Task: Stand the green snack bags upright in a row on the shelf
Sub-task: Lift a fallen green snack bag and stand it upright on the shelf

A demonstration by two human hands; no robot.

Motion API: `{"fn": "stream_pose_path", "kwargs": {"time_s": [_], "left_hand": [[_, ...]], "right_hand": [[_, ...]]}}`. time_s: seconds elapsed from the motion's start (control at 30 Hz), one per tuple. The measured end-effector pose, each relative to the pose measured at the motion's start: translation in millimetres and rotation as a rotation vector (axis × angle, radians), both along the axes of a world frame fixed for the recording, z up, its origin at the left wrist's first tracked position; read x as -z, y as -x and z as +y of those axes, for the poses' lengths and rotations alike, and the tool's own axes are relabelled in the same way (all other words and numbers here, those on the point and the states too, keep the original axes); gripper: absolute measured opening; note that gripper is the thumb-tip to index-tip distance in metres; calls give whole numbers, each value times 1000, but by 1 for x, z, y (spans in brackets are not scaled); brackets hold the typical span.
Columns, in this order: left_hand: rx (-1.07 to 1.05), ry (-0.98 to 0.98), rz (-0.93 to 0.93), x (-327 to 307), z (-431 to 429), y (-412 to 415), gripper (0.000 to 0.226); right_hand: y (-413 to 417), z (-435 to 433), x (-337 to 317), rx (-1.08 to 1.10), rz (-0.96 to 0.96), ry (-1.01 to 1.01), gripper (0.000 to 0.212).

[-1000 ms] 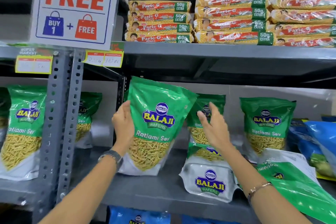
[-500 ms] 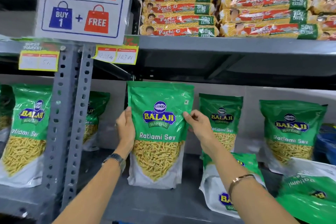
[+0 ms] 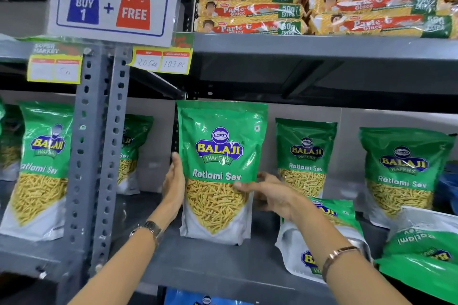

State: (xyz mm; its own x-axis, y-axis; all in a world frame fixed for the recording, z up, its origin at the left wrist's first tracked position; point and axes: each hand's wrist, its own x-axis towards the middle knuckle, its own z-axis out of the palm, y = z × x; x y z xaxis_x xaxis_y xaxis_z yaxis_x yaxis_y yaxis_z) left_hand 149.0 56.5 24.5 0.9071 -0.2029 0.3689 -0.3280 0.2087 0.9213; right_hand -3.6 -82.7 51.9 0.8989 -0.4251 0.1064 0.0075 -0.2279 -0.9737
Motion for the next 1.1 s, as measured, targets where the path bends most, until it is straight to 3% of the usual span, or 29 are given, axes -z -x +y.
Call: {"fn": "stream_pose_path", "kwargs": {"time_s": [0.1,0.13,0.23,0.37,0.5,0.63,0.7,0.77,0.87,0.93,1.0,1.1], "left_hand": [[135,-137,39,14,4,13,91],[168,-173,36,16,4,19,85],[199,-219,23,19,12,28,75],[151,-256,35,19,21,30,86],[129,-244,2,23,30,37,84],[110,-235,-31,22,37,48,69],[120,-218,-19,24,38,51,71],[31,-113,-62,29,35,56,69],[-306,235,-276,37,33,83,35],[-245,375,-444,30,26,118,26],[0,346,-501,20,7,150,25],[267,11,-607,6,-38,178,35]], "right_hand": [[4,6,4,-60,60,78,34],[5,7,3,-62,57,93,31],[7,12,3,-64,29,113,36],[8,19,8,-46,40,127,47],[17,29,11,-59,33,140,73],[24,37,11,-62,17,148,70],[27,41,12,-75,12,151,66],[32,42,12,-59,3,198,65],[42,32,7,141,-99,394,84],[59,17,-6,300,-227,488,83],[78,-3,-16,474,-248,561,80],[94,-41,-11,710,52,658,92]]}}
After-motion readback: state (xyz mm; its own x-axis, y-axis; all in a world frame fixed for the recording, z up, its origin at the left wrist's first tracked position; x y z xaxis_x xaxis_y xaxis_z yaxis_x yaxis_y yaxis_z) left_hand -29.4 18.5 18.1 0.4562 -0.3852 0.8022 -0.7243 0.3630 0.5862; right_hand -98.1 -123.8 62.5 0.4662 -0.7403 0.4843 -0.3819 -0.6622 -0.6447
